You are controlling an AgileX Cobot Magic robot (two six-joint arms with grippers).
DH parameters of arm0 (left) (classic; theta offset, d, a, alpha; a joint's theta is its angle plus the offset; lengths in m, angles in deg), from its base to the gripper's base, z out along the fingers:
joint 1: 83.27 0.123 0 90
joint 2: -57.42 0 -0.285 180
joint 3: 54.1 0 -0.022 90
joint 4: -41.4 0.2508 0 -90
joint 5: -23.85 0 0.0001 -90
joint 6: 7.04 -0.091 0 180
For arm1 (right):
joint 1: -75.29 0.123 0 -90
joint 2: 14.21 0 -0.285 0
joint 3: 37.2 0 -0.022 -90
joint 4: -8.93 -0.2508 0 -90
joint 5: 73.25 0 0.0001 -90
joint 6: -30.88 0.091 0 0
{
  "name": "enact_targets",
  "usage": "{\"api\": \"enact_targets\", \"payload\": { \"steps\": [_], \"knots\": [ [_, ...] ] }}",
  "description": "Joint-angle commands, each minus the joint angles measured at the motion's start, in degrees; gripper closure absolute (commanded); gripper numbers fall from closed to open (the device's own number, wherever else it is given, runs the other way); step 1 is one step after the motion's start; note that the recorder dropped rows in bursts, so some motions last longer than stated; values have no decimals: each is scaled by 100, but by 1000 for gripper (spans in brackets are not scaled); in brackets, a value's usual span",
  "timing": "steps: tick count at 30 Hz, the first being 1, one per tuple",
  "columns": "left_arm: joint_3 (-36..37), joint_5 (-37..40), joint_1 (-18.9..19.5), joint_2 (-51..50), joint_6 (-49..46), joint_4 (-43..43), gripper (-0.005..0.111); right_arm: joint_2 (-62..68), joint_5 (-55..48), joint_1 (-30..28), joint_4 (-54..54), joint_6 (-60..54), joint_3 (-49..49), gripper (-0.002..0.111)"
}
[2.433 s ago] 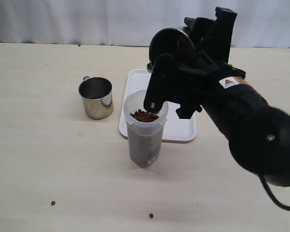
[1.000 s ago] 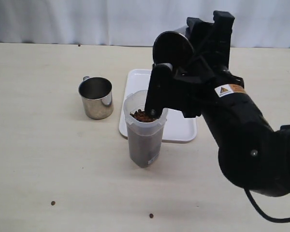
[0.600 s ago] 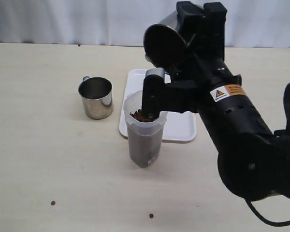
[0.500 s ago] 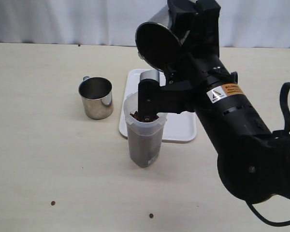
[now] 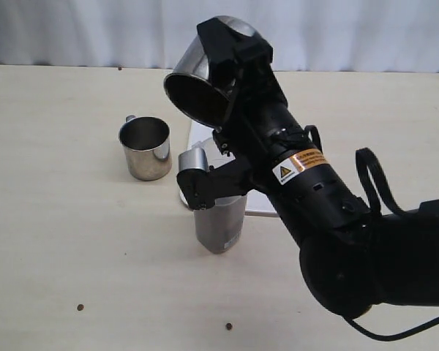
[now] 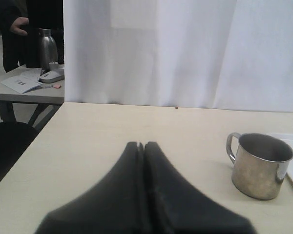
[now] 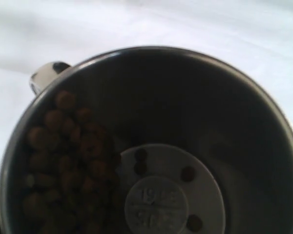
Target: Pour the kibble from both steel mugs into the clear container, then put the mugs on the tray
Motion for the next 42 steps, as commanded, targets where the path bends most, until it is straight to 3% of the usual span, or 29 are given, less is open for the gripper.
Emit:
{"api": "enact_targets", "payload": {
  "steps": [1, 7, 11, 42],
  "knots": [
    [14, -47, -29, 20, 3, -32, 107, -8, 226, -3, 33, -5, -47, 103],
    [14, -47, -29, 20, 3, -32, 107, -101, 226, -93, -679, -5, -122, 103],
    [14, -47, -29, 20, 3, -32, 107, -101, 226, -357, -643, -5, -110, 103],
    [14, -47, -29, 20, 3, -32, 107, 210, 226, -359, -112, -5, 64, 103]
  ]
}}
